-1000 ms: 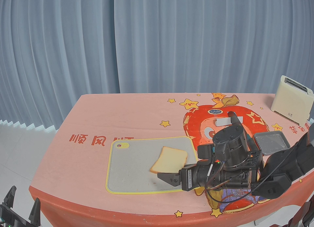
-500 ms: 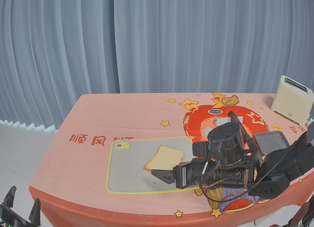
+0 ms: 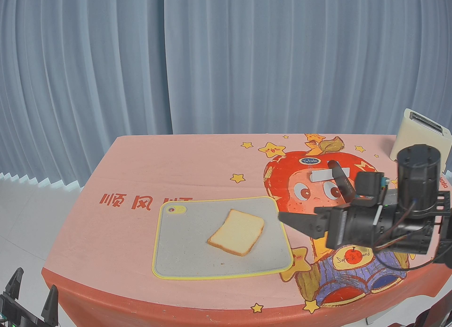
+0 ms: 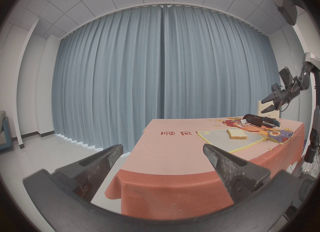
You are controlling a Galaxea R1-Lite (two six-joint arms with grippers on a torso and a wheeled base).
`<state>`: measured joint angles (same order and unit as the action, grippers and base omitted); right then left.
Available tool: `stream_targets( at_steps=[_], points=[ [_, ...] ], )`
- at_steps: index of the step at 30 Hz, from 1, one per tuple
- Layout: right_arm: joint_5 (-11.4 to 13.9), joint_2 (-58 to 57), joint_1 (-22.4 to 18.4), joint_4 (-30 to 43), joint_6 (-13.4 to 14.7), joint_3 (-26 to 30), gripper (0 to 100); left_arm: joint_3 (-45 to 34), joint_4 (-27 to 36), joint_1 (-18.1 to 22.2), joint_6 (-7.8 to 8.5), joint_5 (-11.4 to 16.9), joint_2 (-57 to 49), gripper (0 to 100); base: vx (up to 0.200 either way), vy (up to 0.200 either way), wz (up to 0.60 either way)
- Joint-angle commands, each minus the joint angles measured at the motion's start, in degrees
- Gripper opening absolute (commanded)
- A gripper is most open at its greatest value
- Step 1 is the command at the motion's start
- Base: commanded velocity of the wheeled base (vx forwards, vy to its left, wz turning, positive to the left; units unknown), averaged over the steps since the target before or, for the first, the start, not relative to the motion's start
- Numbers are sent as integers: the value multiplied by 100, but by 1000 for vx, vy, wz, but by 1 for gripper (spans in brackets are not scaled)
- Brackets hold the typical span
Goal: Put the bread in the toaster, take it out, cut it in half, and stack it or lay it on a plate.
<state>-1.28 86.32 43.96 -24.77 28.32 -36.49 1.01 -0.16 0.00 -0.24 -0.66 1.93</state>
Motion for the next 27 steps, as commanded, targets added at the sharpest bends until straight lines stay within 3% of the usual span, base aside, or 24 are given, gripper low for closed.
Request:
stream_targets(
  at_steps=[1,10,14,19,21,27],
  points=[
    [-13,-1346,-414,500,-19,362,100,-101,-2,0,-2,-4,10,100,0,0,0],
    [-30,-1522,-740,394,-2,1012,100,-101,-2,0,-2,-4,10,100,0,0,0],
    [-13,-1847,-977,-1,25,1267,100,-101,-2,0,-2,-4,10,100,0,0,0],
    [163,-2093,-1372,-309,192,1372,100,-101,-2,0,-2,-4,10,100,0,0,0],
    [427,-2260,-1733,-371,130,1566,100,-101,-2,0,-2,-4,10,100,0,0,0],
    [752,-2585,-1891,-362,77,1873,100,-101,-2,0,-2,-4,10,100,0,0,0]
  ],
)
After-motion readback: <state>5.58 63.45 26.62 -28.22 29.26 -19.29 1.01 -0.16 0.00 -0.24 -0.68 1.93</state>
